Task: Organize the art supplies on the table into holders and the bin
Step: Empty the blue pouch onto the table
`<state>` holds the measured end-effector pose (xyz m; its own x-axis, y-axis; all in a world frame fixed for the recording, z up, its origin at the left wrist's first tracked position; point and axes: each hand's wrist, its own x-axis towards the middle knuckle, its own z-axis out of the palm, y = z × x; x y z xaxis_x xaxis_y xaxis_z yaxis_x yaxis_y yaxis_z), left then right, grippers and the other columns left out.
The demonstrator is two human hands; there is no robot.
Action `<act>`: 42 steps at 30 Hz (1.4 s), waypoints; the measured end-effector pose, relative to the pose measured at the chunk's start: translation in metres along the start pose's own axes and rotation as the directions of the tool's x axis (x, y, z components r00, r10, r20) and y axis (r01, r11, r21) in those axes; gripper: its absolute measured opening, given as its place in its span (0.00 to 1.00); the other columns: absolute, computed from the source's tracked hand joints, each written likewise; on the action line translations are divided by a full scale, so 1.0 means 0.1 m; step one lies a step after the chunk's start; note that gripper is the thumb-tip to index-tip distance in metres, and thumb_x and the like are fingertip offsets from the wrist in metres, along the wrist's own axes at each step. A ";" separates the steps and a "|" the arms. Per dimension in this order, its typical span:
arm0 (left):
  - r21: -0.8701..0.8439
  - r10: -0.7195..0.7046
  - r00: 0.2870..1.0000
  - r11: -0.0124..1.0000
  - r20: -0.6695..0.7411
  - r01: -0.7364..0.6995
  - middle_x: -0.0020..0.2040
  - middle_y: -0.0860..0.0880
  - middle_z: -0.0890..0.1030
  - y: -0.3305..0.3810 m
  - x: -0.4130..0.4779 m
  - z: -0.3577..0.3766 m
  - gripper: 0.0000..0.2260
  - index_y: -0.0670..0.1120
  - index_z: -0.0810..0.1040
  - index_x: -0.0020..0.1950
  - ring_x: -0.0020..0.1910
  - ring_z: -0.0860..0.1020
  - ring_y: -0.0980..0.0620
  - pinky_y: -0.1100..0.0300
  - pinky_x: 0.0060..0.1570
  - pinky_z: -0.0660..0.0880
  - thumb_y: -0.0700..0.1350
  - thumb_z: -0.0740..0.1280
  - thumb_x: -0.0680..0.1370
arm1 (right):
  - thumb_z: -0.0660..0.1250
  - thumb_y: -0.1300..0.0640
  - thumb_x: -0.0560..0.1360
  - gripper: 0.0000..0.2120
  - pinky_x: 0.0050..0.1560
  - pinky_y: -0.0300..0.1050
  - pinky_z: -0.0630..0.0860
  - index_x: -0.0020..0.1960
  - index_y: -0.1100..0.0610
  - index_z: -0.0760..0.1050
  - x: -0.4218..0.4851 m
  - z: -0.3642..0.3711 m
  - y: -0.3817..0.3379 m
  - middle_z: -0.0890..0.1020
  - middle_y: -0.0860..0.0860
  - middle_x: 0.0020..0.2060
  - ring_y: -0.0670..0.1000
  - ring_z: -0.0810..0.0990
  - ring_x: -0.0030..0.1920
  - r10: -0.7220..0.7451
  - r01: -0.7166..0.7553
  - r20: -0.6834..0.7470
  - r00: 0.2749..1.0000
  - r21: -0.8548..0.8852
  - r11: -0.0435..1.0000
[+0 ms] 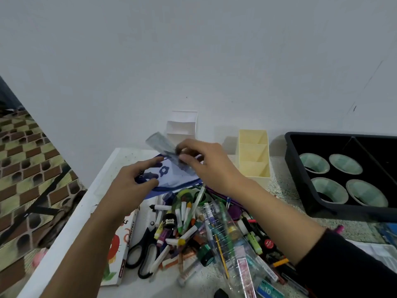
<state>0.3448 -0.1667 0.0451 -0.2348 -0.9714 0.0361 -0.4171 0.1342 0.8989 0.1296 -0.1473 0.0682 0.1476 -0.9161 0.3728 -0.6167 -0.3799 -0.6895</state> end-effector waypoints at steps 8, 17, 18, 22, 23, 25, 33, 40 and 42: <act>-0.045 -0.014 1.000 0.999 -0.018 0.013 0.56 0.61 0.80 -0.09 0.08 -0.20 0.23 0.57 0.79 0.65 0.51 0.80 0.55 0.66 0.40 0.76 0.33 0.64 0.79 | 0.64 0.65 0.80 0.10 0.51 0.39 0.76 0.55 0.58 0.83 -0.03 0.03 0.00 0.85 0.49 0.48 0.46 0.80 0.48 -0.125 0.101 -0.136 0.983 -0.172 0.980; -0.076 -0.036 0.999 0.997 -0.009 0.035 0.51 0.70 0.81 -0.25 0.18 -0.40 0.21 0.61 0.80 0.64 0.49 0.81 0.53 0.40 0.47 0.81 0.36 0.63 0.82 | 0.63 0.60 0.74 0.11 0.48 0.51 0.76 0.50 0.53 0.82 -0.48 0.22 0.46 0.81 0.46 0.45 0.48 0.77 0.49 -0.061 0.188 0.313 0.948 -0.392 0.901; -0.072 -0.032 0.999 0.997 -0.003 0.032 0.50 0.70 0.81 -0.26 0.20 -0.42 0.21 0.60 0.80 0.63 0.49 0.81 0.53 0.39 0.47 0.80 0.35 0.63 0.82 | 0.63 0.59 0.74 0.13 0.49 0.50 0.75 0.53 0.51 0.83 -0.50 0.28 0.53 0.81 0.46 0.48 0.49 0.76 0.53 -0.043 0.211 0.366 0.930 -0.431 0.877; -0.029 -0.006 0.998 1.000 0.056 0.008 0.48 0.75 0.79 -0.28 0.24 -0.42 0.21 0.59 0.80 0.64 0.49 0.79 0.66 0.45 0.50 0.79 0.34 0.63 0.81 | 0.66 0.54 0.76 0.12 0.51 0.50 0.70 0.58 0.46 0.81 -0.55 0.43 0.67 0.78 0.46 0.54 0.50 0.72 0.59 0.000 0.234 0.404 0.915 -0.531 0.815; -0.012 -0.003 0.997 1.000 0.073 0.004 0.47 0.76 0.78 -0.29 0.25 -0.41 0.21 0.59 0.80 0.64 0.49 0.78 0.67 0.48 0.51 0.79 0.34 0.63 0.81 | 0.66 0.53 0.76 0.12 0.52 0.51 0.70 0.59 0.45 0.81 -0.54 0.44 0.67 0.78 0.46 0.55 0.50 0.71 0.60 0.026 0.223 0.407 0.913 -0.550 0.805; 0.007 0.004 0.995 1.000 0.098 -0.005 0.48 0.75 0.78 -0.32 0.27 -0.41 0.21 0.59 0.79 0.65 0.50 0.78 0.65 0.52 0.53 0.79 0.35 0.64 0.81 | 0.66 0.53 0.76 0.12 0.52 0.52 0.69 0.59 0.44 0.80 -0.51 0.46 0.64 0.78 0.46 0.55 0.51 0.71 0.62 0.070 0.217 0.428 0.901 -0.586 0.781; 0.009 0.033 0.994 0.999 0.103 -0.034 0.60 0.60 0.81 -0.37 0.32 -0.37 0.21 0.60 0.77 0.67 0.56 0.79 0.55 0.68 0.44 0.73 0.37 0.64 0.81 | 0.70 0.66 0.73 0.14 0.48 0.50 0.71 0.51 0.48 0.77 -0.43 0.42 0.62 0.80 0.44 0.46 0.50 0.76 0.54 -0.017 0.335 0.449 0.893 -0.640 0.691; 0.005 0.027 0.993 1.000 0.119 -0.028 0.59 0.60 0.80 -0.35 0.25 -0.26 0.22 0.60 0.77 0.67 0.55 0.79 0.53 0.66 0.48 0.74 0.36 0.64 0.80 | 0.67 0.61 0.80 0.05 0.47 0.47 0.76 0.53 0.52 0.76 -0.54 0.00 0.41 0.79 0.43 0.46 0.45 0.78 0.47 0.030 0.042 0.213 0.977 -0.325 0.945; 0.003 0.023 0.991 1.000 0.130 -0.024 0.59 0.58 0.81 -0.34 0.23 -0.22 0.22 0.61 0.77 0.67 0.55 0.80 0.51 0.64 0.47 0.75 0.37 0.64 0.80 | 0.68 0.60 0.80 0.04 0.51 0.46 0.78 0.53 0.53 0.78 -0.55 -0.05 0.31 0.81 0.43 0.47 0.47 0.80 0.49 0.070 -0.051 0.118 0.991 -0.160 0.986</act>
<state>0.3731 -0.1979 0.0254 -0.3564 -0.9343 -0.0004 -0.4142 0.1576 0.8964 0.0980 -0.1082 0.0295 0.1942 -0.9493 0.2474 -0.7393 -0.3074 -0.5992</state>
